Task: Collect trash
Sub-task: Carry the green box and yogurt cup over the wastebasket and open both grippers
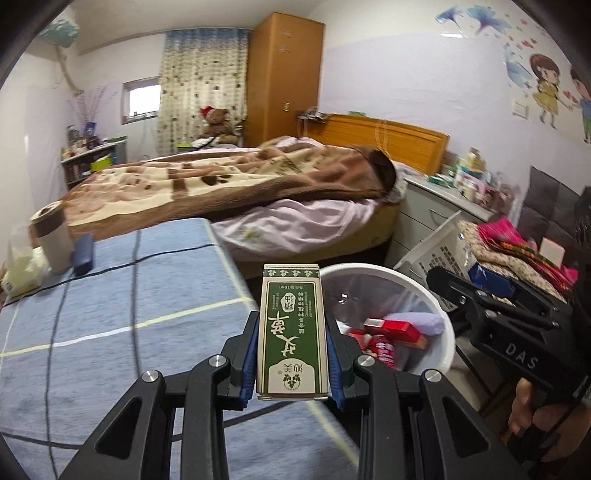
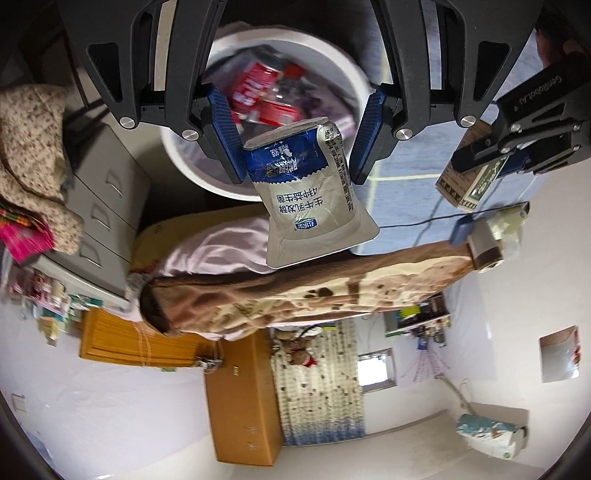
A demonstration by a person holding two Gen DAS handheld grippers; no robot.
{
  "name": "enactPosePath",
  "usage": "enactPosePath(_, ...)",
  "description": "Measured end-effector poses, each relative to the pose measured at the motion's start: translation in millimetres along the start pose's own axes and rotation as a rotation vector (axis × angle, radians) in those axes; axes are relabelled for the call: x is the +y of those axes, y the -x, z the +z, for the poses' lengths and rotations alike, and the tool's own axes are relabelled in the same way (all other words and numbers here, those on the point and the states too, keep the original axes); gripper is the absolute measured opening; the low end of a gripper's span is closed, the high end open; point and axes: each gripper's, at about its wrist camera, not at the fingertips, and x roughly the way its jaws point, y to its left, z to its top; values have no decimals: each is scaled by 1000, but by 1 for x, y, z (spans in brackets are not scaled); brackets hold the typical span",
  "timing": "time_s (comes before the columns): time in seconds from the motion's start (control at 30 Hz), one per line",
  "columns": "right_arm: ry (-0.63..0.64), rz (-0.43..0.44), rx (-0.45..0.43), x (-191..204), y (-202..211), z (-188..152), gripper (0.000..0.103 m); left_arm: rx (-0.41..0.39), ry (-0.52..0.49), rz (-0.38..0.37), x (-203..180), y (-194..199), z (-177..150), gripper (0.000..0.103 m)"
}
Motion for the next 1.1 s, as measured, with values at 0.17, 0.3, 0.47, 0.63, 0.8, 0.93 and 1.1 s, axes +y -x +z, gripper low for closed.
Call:
enactPosePath(0.17,-25,-30,24,-19,-3,-6,59,30,-31,-58,-27,-18,-1,32)
enactPosePath(0.3,-42,-51,57,-37,-10,-11,59,56,-45,-113,-45,-32,-1,32)
enactPosePath(0.47,-61,-61,95,-55,-16,-15,59,56,-64,-115,-62,-46,2,32)
enactPosePath(0.63,-68,-33,120,-62,-23,-14,59,64,-80,-106,-71,-55,1,32)
enactPosePath(0.8,-63,-16,168,-65,-39,-14,59,68,-73,-110,-74,-64,3,32)
enactPosePath(0.93,-62,14,184,-67,-46,-16,59,62,-69,-107,-75,-67,3,51)
enactPosePath(1.1,-48,15,187,-66,-45,-17,68,63,-62,-106,-71,-66,3,52)
